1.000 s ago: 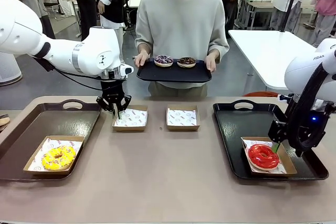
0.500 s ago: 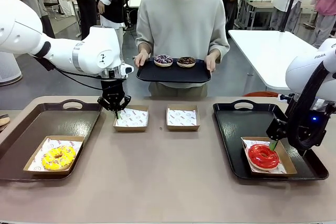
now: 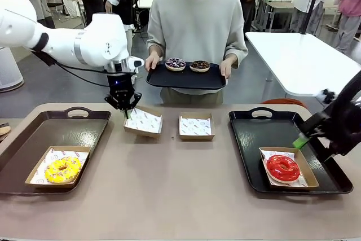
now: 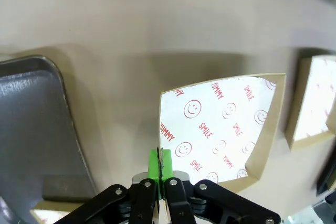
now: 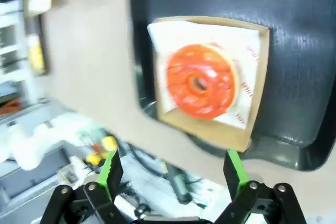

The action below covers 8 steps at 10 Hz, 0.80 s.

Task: Individually package the donuts and arrange them on the tray.
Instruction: Place the picked Paper togo box on the Handle tray while simultaneously picking up another Paper togo box from the table with the other hand.

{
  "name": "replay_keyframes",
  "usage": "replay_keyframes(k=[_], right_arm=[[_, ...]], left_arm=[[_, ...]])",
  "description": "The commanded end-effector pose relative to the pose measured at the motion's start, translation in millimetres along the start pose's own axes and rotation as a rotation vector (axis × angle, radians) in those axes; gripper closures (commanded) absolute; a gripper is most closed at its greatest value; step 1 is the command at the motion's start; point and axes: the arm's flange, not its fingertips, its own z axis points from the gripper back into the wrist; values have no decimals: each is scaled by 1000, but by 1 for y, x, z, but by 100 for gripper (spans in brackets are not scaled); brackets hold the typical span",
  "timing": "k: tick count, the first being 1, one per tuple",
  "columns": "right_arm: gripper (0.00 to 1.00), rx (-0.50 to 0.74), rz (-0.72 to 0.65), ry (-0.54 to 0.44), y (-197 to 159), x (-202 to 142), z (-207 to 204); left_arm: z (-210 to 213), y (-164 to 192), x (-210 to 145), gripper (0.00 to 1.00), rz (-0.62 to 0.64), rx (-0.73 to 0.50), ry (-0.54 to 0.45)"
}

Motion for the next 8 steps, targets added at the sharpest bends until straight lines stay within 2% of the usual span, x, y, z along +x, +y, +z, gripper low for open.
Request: replay_keyframes(k=[1,4,6,8], right_arm=[[0,272,-10,-56,-42,-26,41],[0,516,-52,-173,-104,-60,72],[0,604,-64,-208,-144,-76,78],[0,656,-103,-262,-171,-87,80]], left_arm=[[38,-2,-11,100,-65,-13,10],[91,-15,-14,100,-56,15,-20],[116,-22,-12,100,-49,13,-41],[123,-28,-9,100,-46,11,-40]])
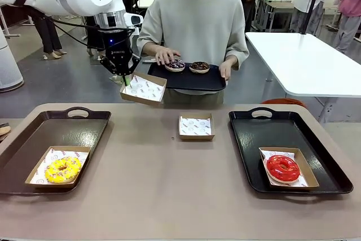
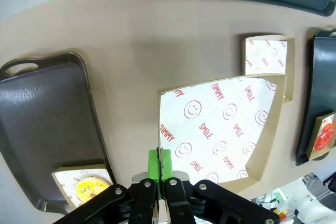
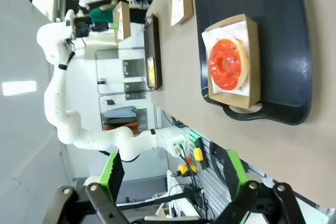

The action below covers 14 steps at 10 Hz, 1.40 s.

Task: Individually package the donuts and arrange them on the tray.
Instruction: Place the picked Paper togo box on the Handle tray while simultaneously picking up another Paper togo box from the table with the other hand.

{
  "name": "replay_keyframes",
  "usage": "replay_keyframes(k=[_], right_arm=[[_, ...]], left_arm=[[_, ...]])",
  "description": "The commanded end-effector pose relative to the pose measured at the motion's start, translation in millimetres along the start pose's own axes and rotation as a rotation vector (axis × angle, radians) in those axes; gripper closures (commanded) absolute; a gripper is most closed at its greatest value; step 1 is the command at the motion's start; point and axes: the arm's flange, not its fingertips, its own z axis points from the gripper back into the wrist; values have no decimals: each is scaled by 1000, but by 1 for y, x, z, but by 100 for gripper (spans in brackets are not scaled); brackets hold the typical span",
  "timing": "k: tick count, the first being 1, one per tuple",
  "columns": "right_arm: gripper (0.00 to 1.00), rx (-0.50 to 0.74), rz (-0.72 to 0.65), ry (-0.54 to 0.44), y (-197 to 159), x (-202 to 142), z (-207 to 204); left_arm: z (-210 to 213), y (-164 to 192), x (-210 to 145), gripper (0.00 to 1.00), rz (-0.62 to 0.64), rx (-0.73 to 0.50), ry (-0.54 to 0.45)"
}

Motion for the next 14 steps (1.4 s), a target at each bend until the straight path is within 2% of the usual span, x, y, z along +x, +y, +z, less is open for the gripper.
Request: replay_keyframes(k=[1,4,6,14], right_arm=[[0,69,6,-58,-17,2,15],[0,66,-14,-152,-31,-18,23],[0,55,-36,-121,-30,-16,27],[0,55,-36,-121,-30,-16,27]], left_arm=[[2,-9,9,100,30,20,2],[1,-4,4,100,15,-2,-3],[1,-4,4,100,15,-2,-3],[1,-4,4,100,15,-2,-3]])
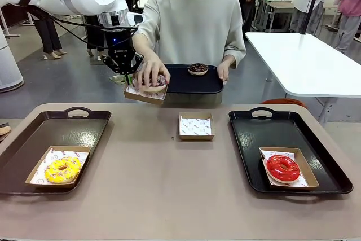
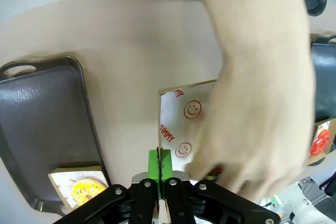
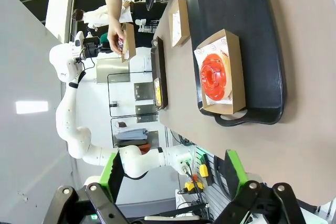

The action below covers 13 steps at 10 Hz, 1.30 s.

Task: Individually package the donuts and arrange them on the tray.
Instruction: Place the picked Paper togo box on the Handle tray while simultaneously picking up another Paper togo box from the table with the other hand.

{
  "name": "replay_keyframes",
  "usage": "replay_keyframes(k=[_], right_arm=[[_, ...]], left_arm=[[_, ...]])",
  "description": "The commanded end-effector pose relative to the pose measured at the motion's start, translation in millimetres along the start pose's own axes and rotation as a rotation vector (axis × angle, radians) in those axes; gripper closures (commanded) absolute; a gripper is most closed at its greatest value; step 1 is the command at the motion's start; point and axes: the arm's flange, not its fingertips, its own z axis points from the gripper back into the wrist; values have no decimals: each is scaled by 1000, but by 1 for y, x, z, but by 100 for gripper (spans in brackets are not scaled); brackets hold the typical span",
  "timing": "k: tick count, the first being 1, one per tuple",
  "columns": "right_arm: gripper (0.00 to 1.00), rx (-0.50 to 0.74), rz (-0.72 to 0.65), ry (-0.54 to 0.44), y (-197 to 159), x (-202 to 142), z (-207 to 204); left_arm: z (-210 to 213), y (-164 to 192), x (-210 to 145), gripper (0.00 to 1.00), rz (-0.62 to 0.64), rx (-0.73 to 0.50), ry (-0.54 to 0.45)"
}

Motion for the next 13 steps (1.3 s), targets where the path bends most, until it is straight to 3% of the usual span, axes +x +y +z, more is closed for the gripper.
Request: replay_keyframes(k=[1,13], right_arm=[[0,4,2,-2,0,0,1],[0,4,2,-2,0,0,1]], left_arm=[[1,1,-3,100,-6,1,0],[1,1,-3,100,-6,1,0]])
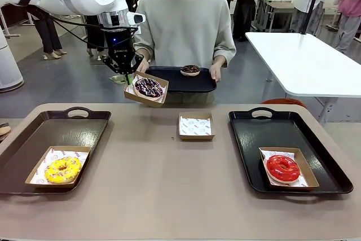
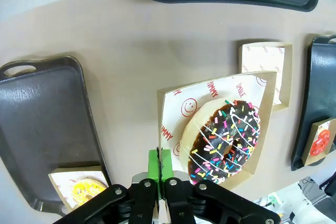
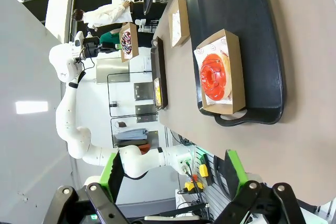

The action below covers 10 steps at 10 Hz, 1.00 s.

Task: Individually package the donuts and arrange them on the tray.
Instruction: Place the picked Paper togo box on the Handle tray while simultaneously picking up another Paper togo box from the table with the other hand.

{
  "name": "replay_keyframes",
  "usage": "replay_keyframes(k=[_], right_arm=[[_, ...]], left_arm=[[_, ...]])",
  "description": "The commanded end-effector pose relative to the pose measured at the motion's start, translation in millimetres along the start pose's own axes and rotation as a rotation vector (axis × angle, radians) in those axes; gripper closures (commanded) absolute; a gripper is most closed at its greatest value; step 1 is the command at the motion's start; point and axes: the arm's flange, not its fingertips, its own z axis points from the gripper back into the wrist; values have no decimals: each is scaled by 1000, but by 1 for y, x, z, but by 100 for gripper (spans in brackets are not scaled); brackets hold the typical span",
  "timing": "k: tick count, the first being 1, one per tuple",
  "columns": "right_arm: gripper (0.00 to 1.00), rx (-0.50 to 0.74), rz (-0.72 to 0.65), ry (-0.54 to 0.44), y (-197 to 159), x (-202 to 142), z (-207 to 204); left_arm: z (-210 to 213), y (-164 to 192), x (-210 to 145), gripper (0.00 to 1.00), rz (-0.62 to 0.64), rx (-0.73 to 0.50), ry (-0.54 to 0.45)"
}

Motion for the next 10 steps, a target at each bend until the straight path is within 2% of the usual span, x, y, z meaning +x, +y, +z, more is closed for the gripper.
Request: replay_keyframes(k=[1,4,5,6,7,10], right_arm=[[0,5,3,-3,0,0,1],[0,0,0,0,0,0,0],[0,-30,7,29,13,9,-16],[0,-79,39,74,35,15,-34],[0,-138,62,75,58,25,-54],[0,-333,101,92,158,65,-143]], left_arm=[[1,1,-3,100,-6,1,0],[0,0,0,99,0,0,0],[7,13,1,99,5,-12,9],[18,29,-6,99,19,-20,-1],[28,47,-11,99,19,-51,8],[49,112,-37,99,50,-99,33]])
